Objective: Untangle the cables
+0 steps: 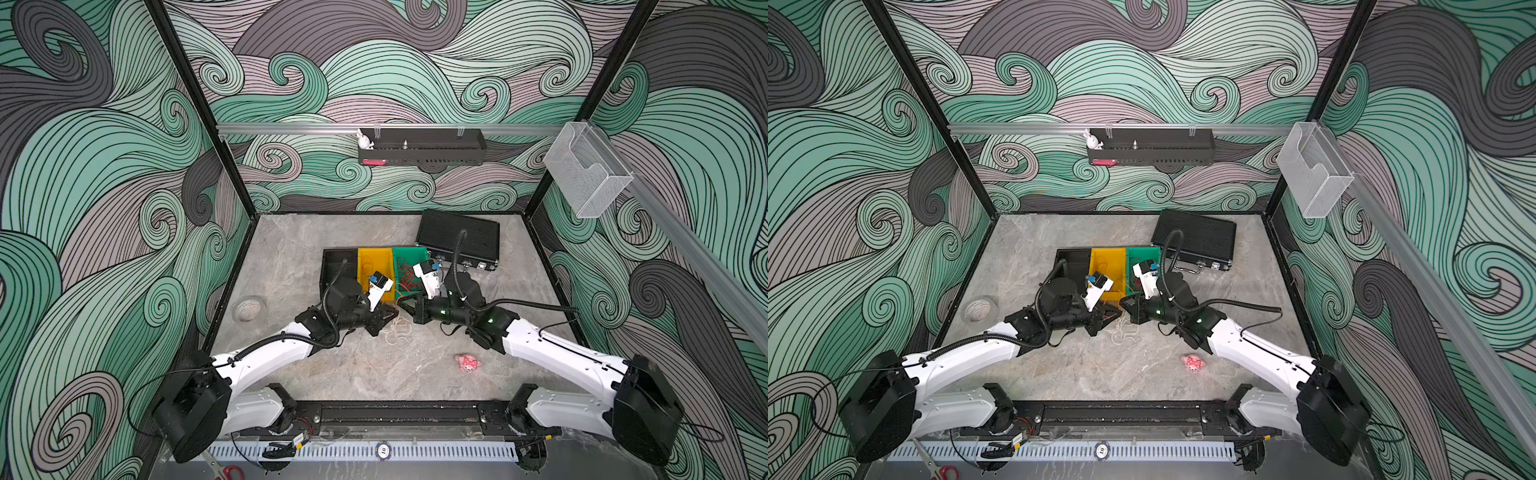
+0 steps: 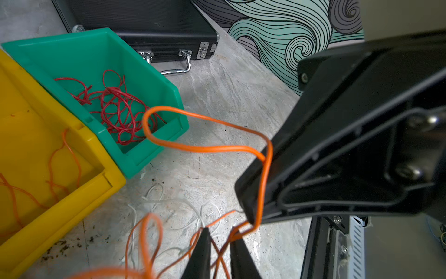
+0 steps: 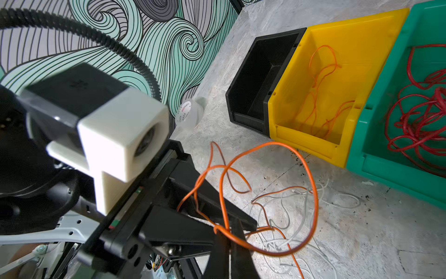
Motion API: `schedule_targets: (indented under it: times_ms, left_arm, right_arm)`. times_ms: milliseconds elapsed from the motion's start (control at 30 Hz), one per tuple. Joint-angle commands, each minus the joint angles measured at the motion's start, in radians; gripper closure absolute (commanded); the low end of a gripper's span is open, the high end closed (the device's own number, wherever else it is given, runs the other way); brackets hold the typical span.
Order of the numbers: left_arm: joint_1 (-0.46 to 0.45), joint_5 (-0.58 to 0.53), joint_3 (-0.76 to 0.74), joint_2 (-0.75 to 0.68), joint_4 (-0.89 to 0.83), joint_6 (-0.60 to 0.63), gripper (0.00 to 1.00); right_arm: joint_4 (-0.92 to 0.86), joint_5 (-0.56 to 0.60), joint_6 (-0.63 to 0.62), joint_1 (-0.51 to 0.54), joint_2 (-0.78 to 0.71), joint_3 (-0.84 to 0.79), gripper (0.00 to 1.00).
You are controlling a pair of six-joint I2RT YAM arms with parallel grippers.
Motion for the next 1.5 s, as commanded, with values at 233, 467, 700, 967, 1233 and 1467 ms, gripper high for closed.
schedule_targets:
  times_ms: [233,467,700,967,1233,1467]
  left_arm:
    - [0.003,0.029,0.041,0.051,0.05,-0.016,0.92]
    - [0.003,0.001,0.047,0.017,0.021,0.002,1.0]
    - [0.006,-0.071,0.059,-0.021,-0.03,0.027,1.0]
    - [0.01,-0.147,0.088,-0.056,-0.096,0.046,1.0]
    - [0.01,-0.149,0.128,-0.084,-0.122,0.032,1.0]
    - [0.01,-0.157,0.178,-0.072,-0.17,-0.016,1.0]
  right_arm:
    - [0.068,-0.051,0.053,-0.003,0.025,0.016,1.0]
    - [0.031,-0.032,0.022,-0.003,0.022,0.026,1.0]
    - [-0.067,0.019,0.014,-0.047,-0.039,0.006,0.6]
    - [-0.175,0.021,0.002,-0.127,-0.165,-0.06,0.41]
    - [-0.032,-0.025,0.084,-0.084,-0.023,-0.136,0.28]
    - [0.081,-0.024,0.088,-0.011,0.132,-0.114,0.17]
